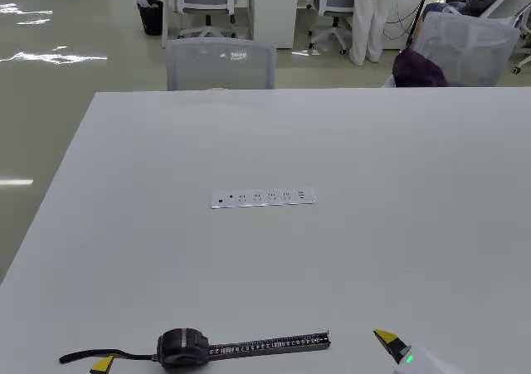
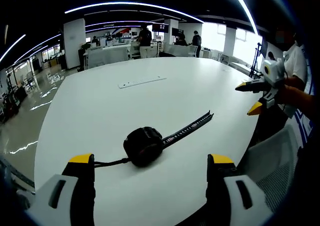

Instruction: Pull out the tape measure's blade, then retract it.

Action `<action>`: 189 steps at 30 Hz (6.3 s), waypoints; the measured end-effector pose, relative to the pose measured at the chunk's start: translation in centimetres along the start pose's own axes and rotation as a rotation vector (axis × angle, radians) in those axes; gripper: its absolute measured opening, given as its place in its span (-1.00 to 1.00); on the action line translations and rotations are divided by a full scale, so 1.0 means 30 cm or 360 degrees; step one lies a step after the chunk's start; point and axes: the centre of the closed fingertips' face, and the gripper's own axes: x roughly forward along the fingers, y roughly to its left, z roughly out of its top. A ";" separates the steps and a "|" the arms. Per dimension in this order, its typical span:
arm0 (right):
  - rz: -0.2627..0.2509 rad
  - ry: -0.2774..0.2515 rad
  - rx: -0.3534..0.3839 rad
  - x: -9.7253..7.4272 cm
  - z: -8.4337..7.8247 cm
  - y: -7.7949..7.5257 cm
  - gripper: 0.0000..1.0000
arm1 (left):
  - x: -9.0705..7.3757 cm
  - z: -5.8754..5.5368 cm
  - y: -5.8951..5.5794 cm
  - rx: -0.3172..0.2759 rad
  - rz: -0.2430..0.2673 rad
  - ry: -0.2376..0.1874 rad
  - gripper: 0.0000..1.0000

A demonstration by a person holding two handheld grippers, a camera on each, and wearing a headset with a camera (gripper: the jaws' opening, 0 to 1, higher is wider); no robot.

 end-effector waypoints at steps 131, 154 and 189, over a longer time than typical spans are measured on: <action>0.0965 0.0185 -0.0648 0.399 -0.202 -0.121 -0.46 | 0.369 -0.066 0.035 -0.0668 0.0455 -0.0080 0.65; 0.1074 0.0167 -0.0727 0.427 -0.223 -0.116 -0.74 | 0.391 -0.082 0.044 -0.0647 0.0489 -0.0050 0.56; 0.1053 0.0190 -0.0746 0.424 -0.218 -0.117 -0.74 | 0.410 -0.096 0.063 -0.0729 0.0680 -0.0022 0.32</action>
